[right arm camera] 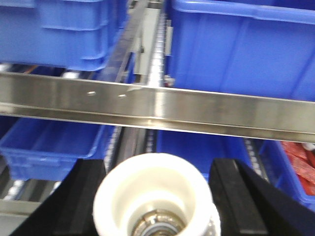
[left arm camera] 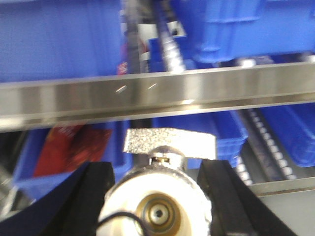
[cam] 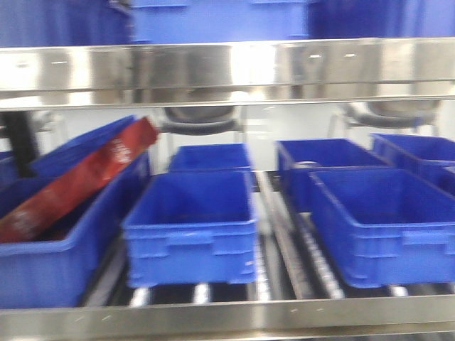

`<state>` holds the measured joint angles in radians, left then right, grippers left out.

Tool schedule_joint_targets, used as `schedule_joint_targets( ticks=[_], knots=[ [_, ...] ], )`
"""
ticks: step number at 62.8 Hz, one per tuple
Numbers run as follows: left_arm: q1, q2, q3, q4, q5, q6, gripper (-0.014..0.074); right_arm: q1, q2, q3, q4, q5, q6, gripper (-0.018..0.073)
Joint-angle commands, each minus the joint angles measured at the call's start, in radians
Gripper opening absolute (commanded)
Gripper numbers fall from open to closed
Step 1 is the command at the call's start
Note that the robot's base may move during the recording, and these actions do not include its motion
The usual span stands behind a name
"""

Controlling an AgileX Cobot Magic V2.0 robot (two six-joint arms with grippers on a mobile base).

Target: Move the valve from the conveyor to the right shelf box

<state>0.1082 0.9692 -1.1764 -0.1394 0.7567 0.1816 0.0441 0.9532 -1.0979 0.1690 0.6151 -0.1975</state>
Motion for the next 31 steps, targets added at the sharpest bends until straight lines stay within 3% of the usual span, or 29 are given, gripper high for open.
schedule_joint_targets(
  ticks=[1,31],
  knots=[
    [-0.005,-0.007,-0.015,-0.006,-0.049,-0.006,-0.0111,0.0,-0.01,-0.019,-0.001,-0.072,-0.005,-0.0154],
    [-0.005,-0.007,-0.015,-0.006,-0.049,-0.006,-0.0111,0.0,-0.01,-0.019,-0.001,-0.074,-0.005,-0.0154]
  ],
)
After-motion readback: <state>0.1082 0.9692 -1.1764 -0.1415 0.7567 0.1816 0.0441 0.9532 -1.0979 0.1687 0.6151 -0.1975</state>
